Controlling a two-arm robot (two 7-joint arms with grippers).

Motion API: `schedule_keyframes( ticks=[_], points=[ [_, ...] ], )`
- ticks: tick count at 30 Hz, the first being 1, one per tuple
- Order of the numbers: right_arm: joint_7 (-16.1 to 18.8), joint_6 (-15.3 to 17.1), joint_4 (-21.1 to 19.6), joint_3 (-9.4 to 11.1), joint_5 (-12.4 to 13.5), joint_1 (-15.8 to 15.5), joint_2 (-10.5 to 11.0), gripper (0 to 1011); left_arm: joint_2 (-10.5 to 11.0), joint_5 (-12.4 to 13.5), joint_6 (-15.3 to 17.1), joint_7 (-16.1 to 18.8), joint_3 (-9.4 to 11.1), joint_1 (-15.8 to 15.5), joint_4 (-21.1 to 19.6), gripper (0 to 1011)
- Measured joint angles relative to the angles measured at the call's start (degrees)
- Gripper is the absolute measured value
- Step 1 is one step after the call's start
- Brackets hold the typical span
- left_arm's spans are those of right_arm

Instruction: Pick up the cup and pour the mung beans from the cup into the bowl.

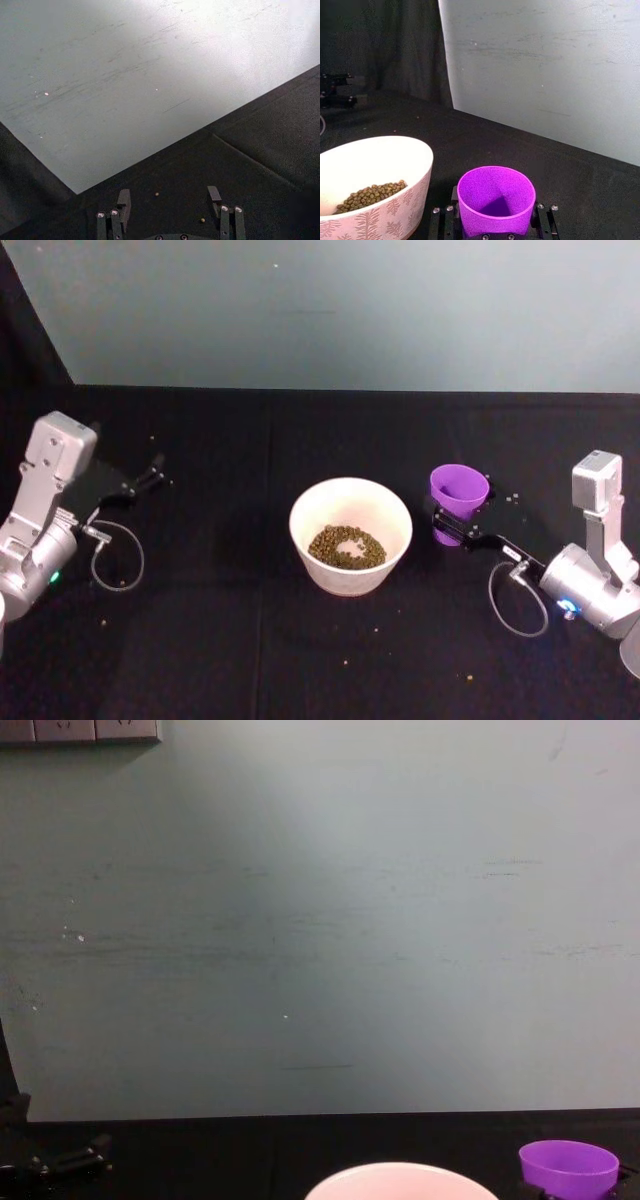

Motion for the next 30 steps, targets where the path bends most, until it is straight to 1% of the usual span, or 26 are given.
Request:
schedule_keyframes(
  ticks=[6, 7, 8, 11, 12, 14, 15, 16, 18, 22, 23, 24, 27, 28, 29, 30],
  points=[
    [-0.05, 0.05, 0.0, -0.09, 0.0, 0.02, 0.02, 754, 0.0, 0.0, 0.0, 0.0, 0.0, 0.0, 0.0, 1000],
    [-0.05, 0.07, 0.01, -0.13, -0.02, 0.02, 0.02, 782, 0.0, 0.0, 0.0, 0.0, 0.0, 0.0, 0.0, 1000],
    [-0.05, 0.07, 0.01, -0.13, -0.02, 0.02, 0.02, 782, 0.0, 0.0, 0.0, 0.0, 0.0, 0.0, 0.0, 1000],
    [-0.05, 0.2, 0.03, -0.17, -0.08, 0.02, 0.03, 833, 0.0, 0.0, 0.0, 0.0, 0.0, 0.0, 0.0, 1000],
    [-0.05, 0.2, 0.03, -0.18, -0.08, 0.02, 0.04, 891, 0.0, 0.0, 0.0, 0.0, 0.0, 0.0, 0.0, 1000],
    [-0.06, 0.2, 0.03, -0.19, -0.08, 0.03, 0.04, 924, 0.0, 0.0, 0.0, 0.0, 0.0, 0.0, 0.0, 1000],
    [-0.07, 0.2, 0.03, -0.2, -0.08, 0.03, 0.05, 966, 0.0, 0.0, 0.0, 0.0, 0.0, 0.0, 0.0, 1000],
    [-0.07, 0.2, 0.03, -0.2, -0.08, 0.04, 0.05, 982, 0.0, 0.0, 0.0, 0.0, 0.0, 0.0, 0.0, 1000],
    [-0.09, 0.2, 0.03, -0.22, -0.08, 0.05, 0.06, 1004, 0.0, 0.0, 0.0, 0.0, 0.0, 0.0, 0.0, 1000],
    [-0.14, 0.2, 0.03, -0.23, -0.07, 0.07, 0.08, 1004, 0.0, 0.0, 0.0, 0.0, 0.0, 0.0, 0.0, 1000],
    [-0.39, 0.21, -1.2, 0.16, -0.08, -0.53, 0.22, 1004, 0.0, 0.0, 0.0, 0.0, 0.0, 0.0, 0.0, 1000],
    [-0.39, 0.21, -1.2, 0.16, -0.08, -0.53, 0.22, 1004, 0.0, 0.0, 0.0, 0.0, 0.0, 0.0, 0.0, 1000],
    [-0.95, 0.3, -3.92, 1.11, -0.09, -2.01, 0.59, 1004, 0.0, 0.0, 0.0, 0.0, 0.0, 0.0, 0.0, 1000],
    [-1.16, 0.46, -5.44, 1.7, -0.04, -2.74, 0.8, 1004, 0.0, 0.0, 0.0, 0.0, 0.0, 0.0, 0.0, 1000],
    [-1.28, 0.52, -5.93, 1.9, 0.0, -3.01, 0.86, 1004, 0.0, 0.0, 0.0, 0.0, 0.0, 0.0, 0.0, 1000],
    [-1.5, 0.78, -7.56, 2.47, 0.15, -3.81, 1.07, 1004, 0.0, 0.0, 0.0, 0.0, 0.0, 0.0, 0.0, 1000]
  ],
)
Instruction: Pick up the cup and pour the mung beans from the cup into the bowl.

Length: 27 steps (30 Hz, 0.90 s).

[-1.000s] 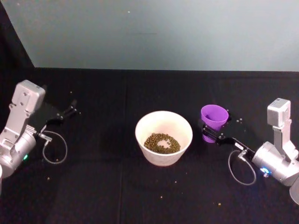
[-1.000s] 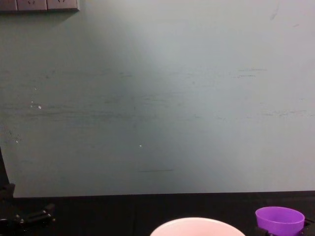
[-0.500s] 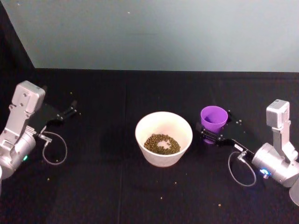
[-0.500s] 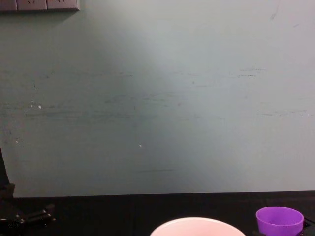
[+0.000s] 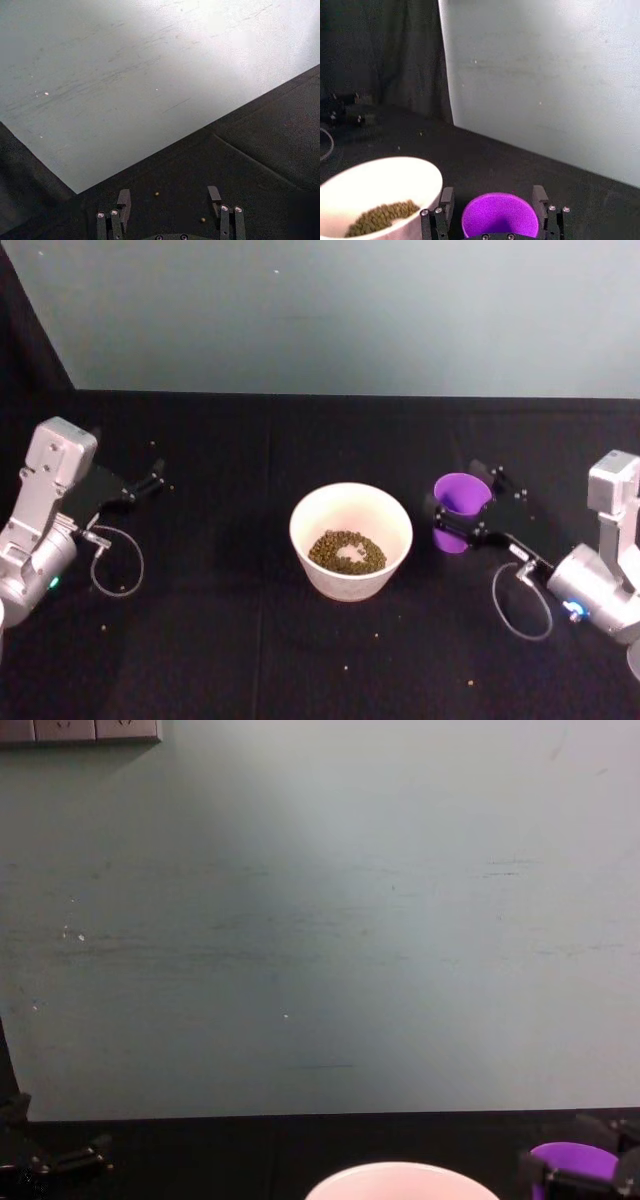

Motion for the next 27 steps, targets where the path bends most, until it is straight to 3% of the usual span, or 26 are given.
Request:
schedule_keyframes(
  ticks=[10, 16, 21, 27],
  points=[
    [-0.95, 0.88, -9.28, 3.95, 1.94, -5.01, 1.1, 1004, 0.0, 0.0, 0.0, 0.0, 0.0, 0.0, 0.0, 1000],
    [-1.97, 1.87, -12.54, 5.56, 2.75, -6.87, 1.38, 1004, 0.0, 0.0, 0.0, 0.0, 0.0, 0.0, 0.0, 1000],
    [-6.25, 4.33, -15.44, 7.49, 2.5, -8.7, 0.76, 1004, 0.0, 0.0, 0.0, 0.0, 0.0, 0.0, 0.0, 1000],
    [-14.14, 6.55, -17.95, 10.53, 0.59, -10.92, -1.77, 1004, 0.0, 0.0, 0.0, 0.0, 0.0, 0.0, 0.0, 1000]
  ],
)
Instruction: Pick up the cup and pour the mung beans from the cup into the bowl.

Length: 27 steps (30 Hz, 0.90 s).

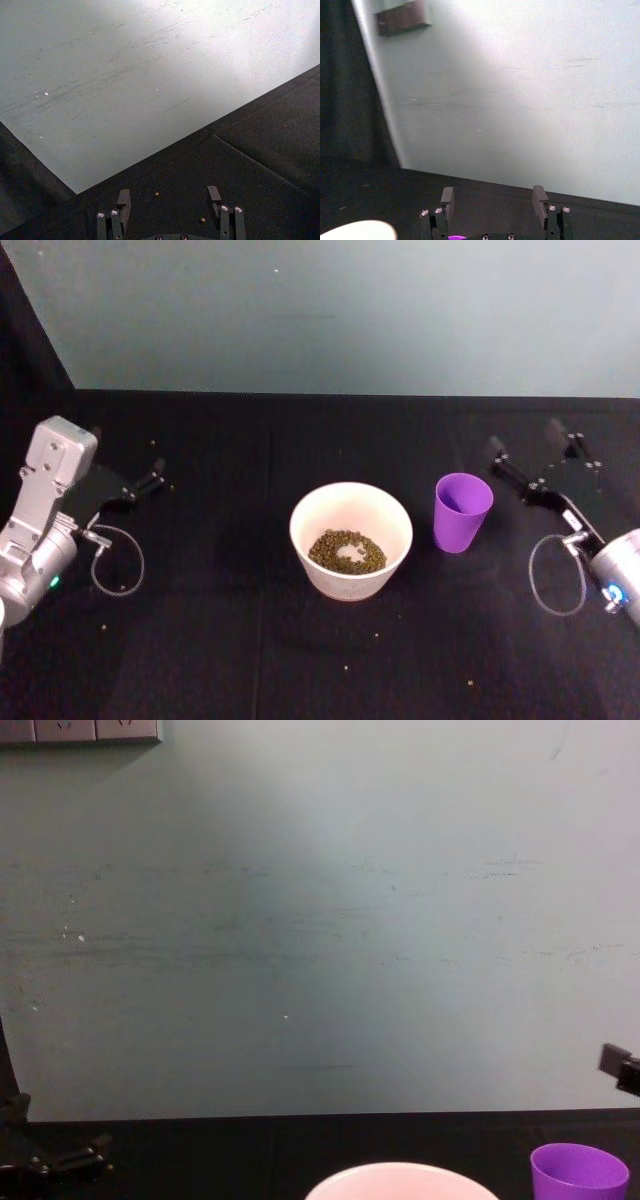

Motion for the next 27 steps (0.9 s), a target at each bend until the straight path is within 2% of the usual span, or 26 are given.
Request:
schedule_keyframes(
  ticks=[2, 8, 16, 27],
  points=[
    [-2.72, 0.54, -0.4, 1.02, -0.92, -0.54, -1.03, 1004, 0.0, 0.0, 0.0, 0.0, 0.0, 0.0, 0.0, 1000],
    [-8.05, 2.71, -0.18, 3.41, -2.28, -0.89, -3.52, 1004, 0.0, 0.0, 0.0, 0.0, 0.0, 0.0, 0.0, 1000],
    [-9.4, 4.05, 1.8, 4.52, -3.36, 0.19, -4.92, 1004, 0.0, 0.0, 0.0, 0.0, 0.0, 0.0, 0.0, 1000],
    [-9.4, 3.96, 1.43, 4.39, -3.29, -0.01, -4.77, 1004, 0.0, 0.0, 0.0, 0.0, 0.0, 0.0, 0.0, 1000]
  ],
)
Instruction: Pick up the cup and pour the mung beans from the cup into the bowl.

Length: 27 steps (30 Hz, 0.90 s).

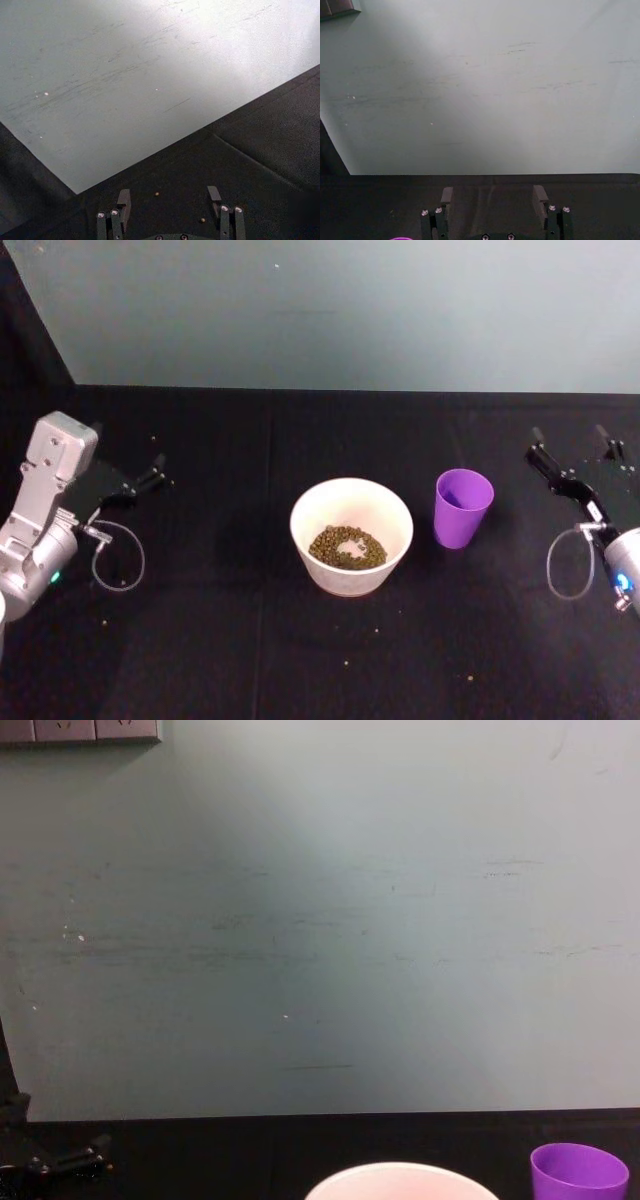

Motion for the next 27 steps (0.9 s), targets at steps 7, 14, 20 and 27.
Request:
schedule_keyframes(
  ticks=[7, 14, 20, 27],
  points=[
    [0.02, -0.07, -0.18, -0.04, 0.02, -0.09, 0.07, 1004, 0.0, 0.0, 0.0, 0.0, 0.0, 0.0, 0.0, 1000],
    [0.03, -0.14, -0.27, -0.09, 0.04, -0.12, 0.1, 1004, 0.0, 0.0, 0.0, 0.0, 0.0, 0.0, 0.0, 1000],
    [0.04, -0.19, -0.31, -0.1, 0.06, -0.15, 0.13, 1004, 0.0, 0.0, 0.0, 0.0, 0.0, 0.0, 0.0, 1000],
    [0.06, -0.22, -0.34, -0.1, 0.09, -0.19, 0.16, 1004, 0.0, 0.0, 0.0, 0.0, 0.0, 0.0, 0.0, 1000]
  ],
)
